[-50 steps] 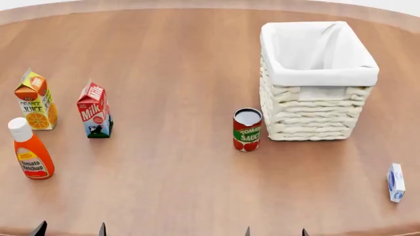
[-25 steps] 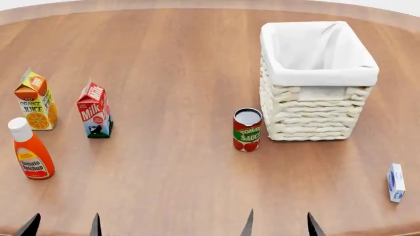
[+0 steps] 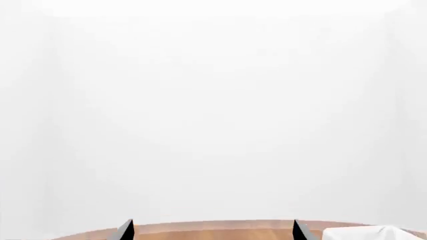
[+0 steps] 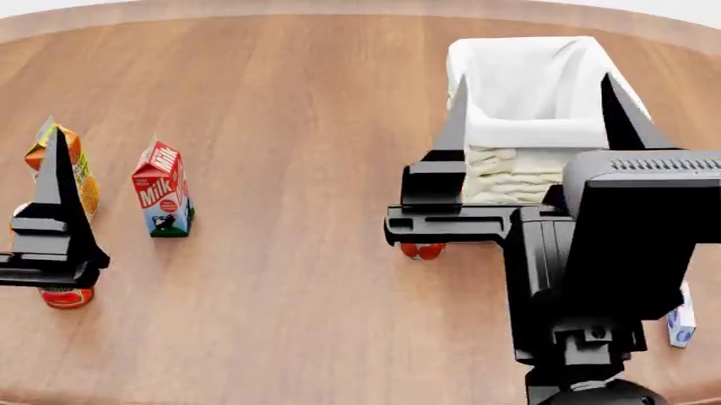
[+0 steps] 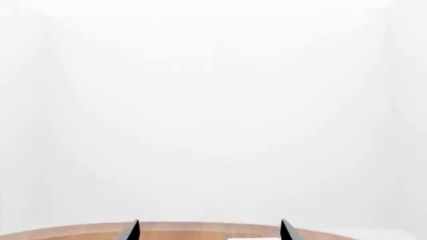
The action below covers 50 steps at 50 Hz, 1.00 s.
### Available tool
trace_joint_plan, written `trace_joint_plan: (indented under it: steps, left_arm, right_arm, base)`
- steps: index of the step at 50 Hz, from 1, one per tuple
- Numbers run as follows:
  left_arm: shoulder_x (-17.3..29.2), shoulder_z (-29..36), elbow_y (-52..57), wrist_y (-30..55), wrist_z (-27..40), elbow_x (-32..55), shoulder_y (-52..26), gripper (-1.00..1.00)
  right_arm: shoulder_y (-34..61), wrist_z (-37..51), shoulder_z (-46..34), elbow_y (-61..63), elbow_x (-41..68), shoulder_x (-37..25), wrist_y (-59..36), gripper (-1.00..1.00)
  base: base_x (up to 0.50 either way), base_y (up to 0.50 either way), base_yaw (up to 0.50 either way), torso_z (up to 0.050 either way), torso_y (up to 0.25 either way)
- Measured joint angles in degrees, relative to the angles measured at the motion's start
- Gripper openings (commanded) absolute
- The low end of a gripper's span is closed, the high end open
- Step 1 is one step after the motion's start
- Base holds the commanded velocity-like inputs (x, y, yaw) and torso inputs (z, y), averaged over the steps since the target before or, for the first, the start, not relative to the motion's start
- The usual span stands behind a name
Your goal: Pick the milk and place it in the basket.
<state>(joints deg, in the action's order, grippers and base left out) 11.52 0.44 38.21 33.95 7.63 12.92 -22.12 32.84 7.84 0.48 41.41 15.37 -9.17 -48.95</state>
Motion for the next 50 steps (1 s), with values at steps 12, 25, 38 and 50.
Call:
trace_joint_plan:
  steps: [12,25,38,50]
  left_arm:
    - [1.65,-1.96,11.10,12.88,2.05,3.70,-13.01,1.00]
    - [2.51,-2.86,14.99,17.24,3.14,5.34,-17.51,1.00]
    - [3.11,-2.66,15.75,18.15,3.90,5.79,-18.59,1.00]
    - [3.80,-1.88,15.61,17.93,4.36,5.76,-18.77,1.00]
  right_arm:
    - [14.20,1.00,3.33,8.27,5.02,-0.60,-13.52,1.00]
    - [18.62,1.49,4.31,10.51,7.07,-0.98,-17.15,1.00]
    - [19.57,1.89,3.39,10.84,7.74,-1.78,-17.74,1.00]
    - [19.86,2.28,2.61,11.19,8.31,-2.39,-18.31,1.00]
  base:
    - [0.00,0.00,0.00,0.000,0.000]
    - [0.00,0.00,0.00,0.000,0.000]
    - [0.00,0.00,0.00,0.000,0.000]
    - [0.00,0.39,0.00,0.000,0.000]
